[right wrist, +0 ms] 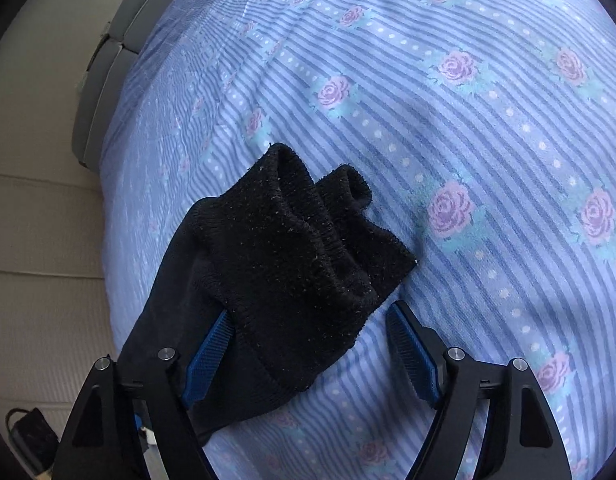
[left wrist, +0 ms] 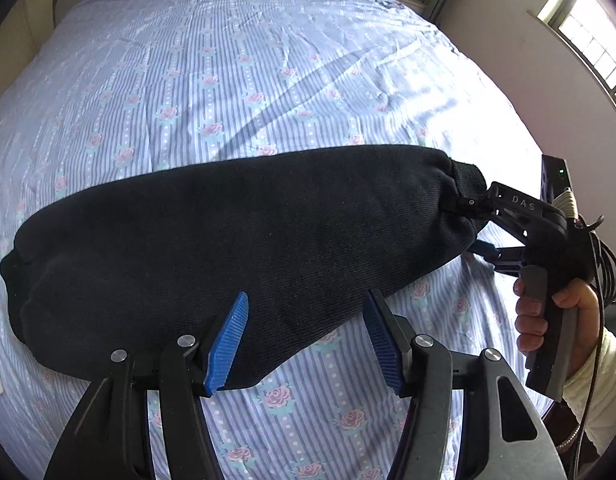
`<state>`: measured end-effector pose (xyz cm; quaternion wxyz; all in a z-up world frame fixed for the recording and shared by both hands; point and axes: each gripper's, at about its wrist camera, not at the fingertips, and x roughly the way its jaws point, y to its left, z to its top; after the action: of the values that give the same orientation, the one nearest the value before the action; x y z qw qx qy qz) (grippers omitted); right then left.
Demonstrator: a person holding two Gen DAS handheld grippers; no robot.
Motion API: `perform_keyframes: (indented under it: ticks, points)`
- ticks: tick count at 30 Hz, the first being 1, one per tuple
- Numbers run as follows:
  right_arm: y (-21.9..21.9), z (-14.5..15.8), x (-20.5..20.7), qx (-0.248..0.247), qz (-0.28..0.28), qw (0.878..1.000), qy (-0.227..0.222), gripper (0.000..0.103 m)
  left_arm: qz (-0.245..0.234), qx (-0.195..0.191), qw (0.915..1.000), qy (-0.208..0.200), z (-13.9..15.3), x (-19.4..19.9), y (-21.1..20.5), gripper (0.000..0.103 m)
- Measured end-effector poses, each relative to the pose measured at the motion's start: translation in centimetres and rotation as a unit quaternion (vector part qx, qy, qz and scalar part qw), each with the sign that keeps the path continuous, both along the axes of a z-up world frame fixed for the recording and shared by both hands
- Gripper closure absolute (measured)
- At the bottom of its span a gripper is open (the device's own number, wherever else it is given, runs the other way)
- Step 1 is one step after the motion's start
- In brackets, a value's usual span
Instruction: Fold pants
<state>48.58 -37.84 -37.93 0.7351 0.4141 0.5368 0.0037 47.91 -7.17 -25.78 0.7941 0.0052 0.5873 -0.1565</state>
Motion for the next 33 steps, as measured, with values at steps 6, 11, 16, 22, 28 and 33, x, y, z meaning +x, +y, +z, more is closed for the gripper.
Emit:
perform_keyframes:
  ticks: [6, 11, 16, 22, 28, 33]
  points:
    - [0.4, -0.3, 1.1, -0.025, 0.026, 0.999, -0.010, 0.061, 0.010, 0.003, 0.9999, 0.012, -0.5, -0.1, 0.0, 0.045]
    - [0.1, 1.2, 0.9, -0.022, 0.022, 1.000, -0.007, 0.075, 0.022, -0.008, 0.9995, 0.023, -1.1, 0.2, 0.4, 0.052]
    - [2.1, 6.0, -0.1, -0.110, 0.051, 0.992, -0.040, 0.076, 0.023, 0.009, 0.9985, 0.048, -3.4, 0.3, 0.4, 0.052]
    - [3.0, 8.3, -0.8, -0.129, 0.059, 0.988, -0.052, 0.076, 0.013, 0.044, 0.9977, 0.049, -5.4, 0.1, -0.6, 0.051]
    - [3.6, 9.7, -0.5, -0.141, 0.059, 0.987, -0.052, 0.076, 0.011, 0.058, 0.9973, 0.044, -3.4, 0.1, -1.3, 0.052]
    - [5.7, 13.5, -0.4, -0.176, 0.071, 0.979, -0.069, 0.076, 0.075, -0.018, 0.9970, -0.007, 3.2, -1.2, 3.3, 0.050]
